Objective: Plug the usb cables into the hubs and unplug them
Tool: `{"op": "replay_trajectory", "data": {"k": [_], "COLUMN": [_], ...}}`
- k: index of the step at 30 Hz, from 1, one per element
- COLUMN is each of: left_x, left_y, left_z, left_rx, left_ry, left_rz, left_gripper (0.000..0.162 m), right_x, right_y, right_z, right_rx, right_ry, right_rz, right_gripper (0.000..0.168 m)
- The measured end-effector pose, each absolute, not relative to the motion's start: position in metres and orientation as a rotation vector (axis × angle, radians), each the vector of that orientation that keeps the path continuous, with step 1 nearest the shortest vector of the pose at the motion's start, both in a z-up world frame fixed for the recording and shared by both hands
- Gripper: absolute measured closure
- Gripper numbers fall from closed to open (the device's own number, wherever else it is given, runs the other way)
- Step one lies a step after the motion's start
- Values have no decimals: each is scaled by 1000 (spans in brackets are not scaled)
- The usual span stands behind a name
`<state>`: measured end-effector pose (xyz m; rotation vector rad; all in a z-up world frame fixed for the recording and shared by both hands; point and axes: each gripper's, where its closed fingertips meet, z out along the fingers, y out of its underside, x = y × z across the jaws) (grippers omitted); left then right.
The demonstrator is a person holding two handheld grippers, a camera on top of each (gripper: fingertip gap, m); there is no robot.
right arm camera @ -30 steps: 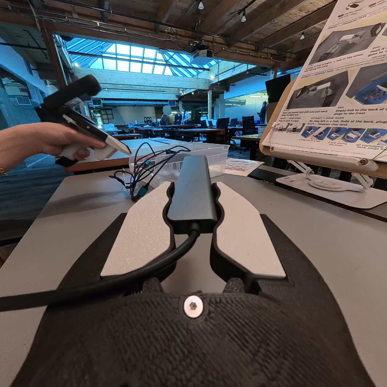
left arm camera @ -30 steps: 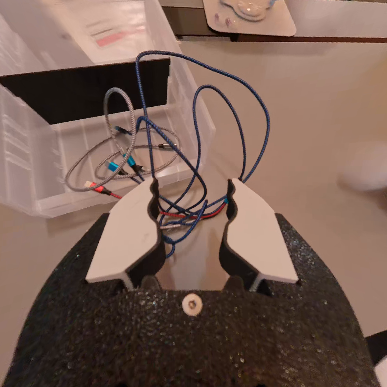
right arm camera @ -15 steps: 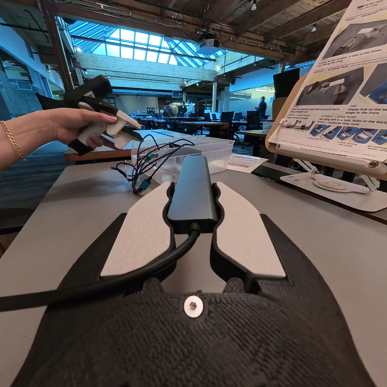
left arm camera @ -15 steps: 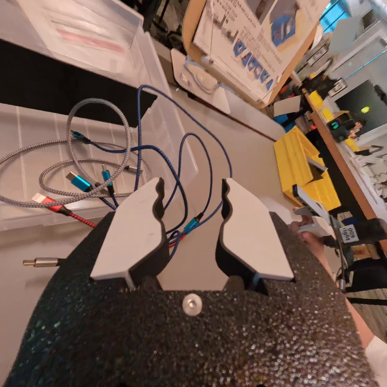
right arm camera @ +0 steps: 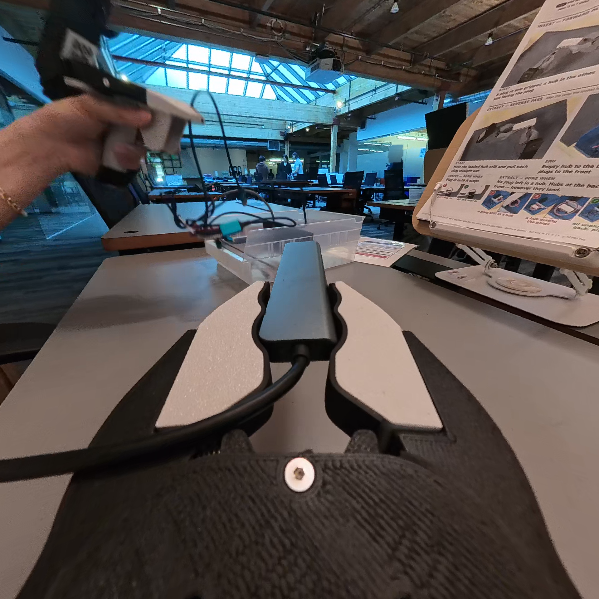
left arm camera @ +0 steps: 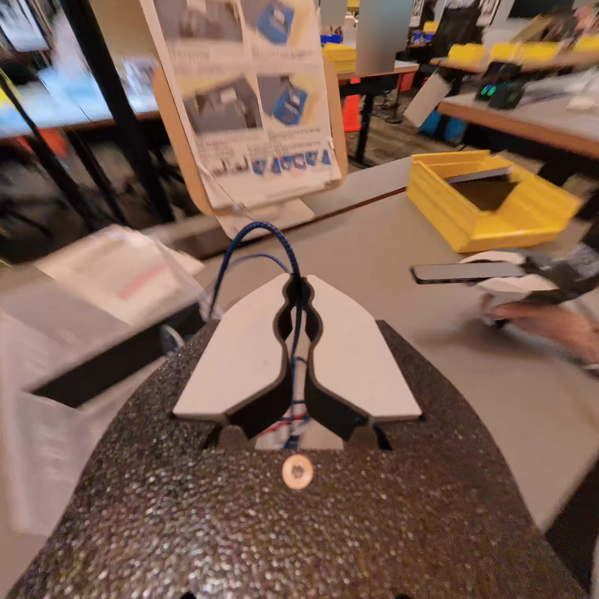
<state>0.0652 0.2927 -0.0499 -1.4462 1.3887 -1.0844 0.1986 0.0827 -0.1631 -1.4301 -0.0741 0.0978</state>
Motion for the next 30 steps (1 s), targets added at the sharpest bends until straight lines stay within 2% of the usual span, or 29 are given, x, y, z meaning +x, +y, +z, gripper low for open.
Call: {"op": "replay_trajectory", "data": {"k": [4, 11, 15, 19, 26, 30], "left_x": [74, 76, 76, 86, 92, 68], "left_y": [286, 175, 128, 106, 144, 144], "left_z": [-6, 60, 63, -2, -179, -216], "left_rx": [-1138, -708, -569, -517, -770, -851], "left_ry": [1471, 1618, 1694, 1896, 2316, 2496], "left_rz": [-816, -1070, -1183, -1189, -963, -1042], "left_gripper": [160, 160, 160, 160, 160, 156], "right_x": [198, 200, 219, 252, 277, 269], "right_y": [83, 81, 72, 53, 33, 41], "right_z": [-163, -161, -155, -154, -152, -155], "right_rx": [-1432, -1415, -1352, -1325, -1279, -1329], "right_ry": [-80, -61, 39, 161, 254, 200], "right_rz": [92, 91, 40, -40, -60, -90], "right_gripper": [133, 133, 133, 133, 133, 133]}}
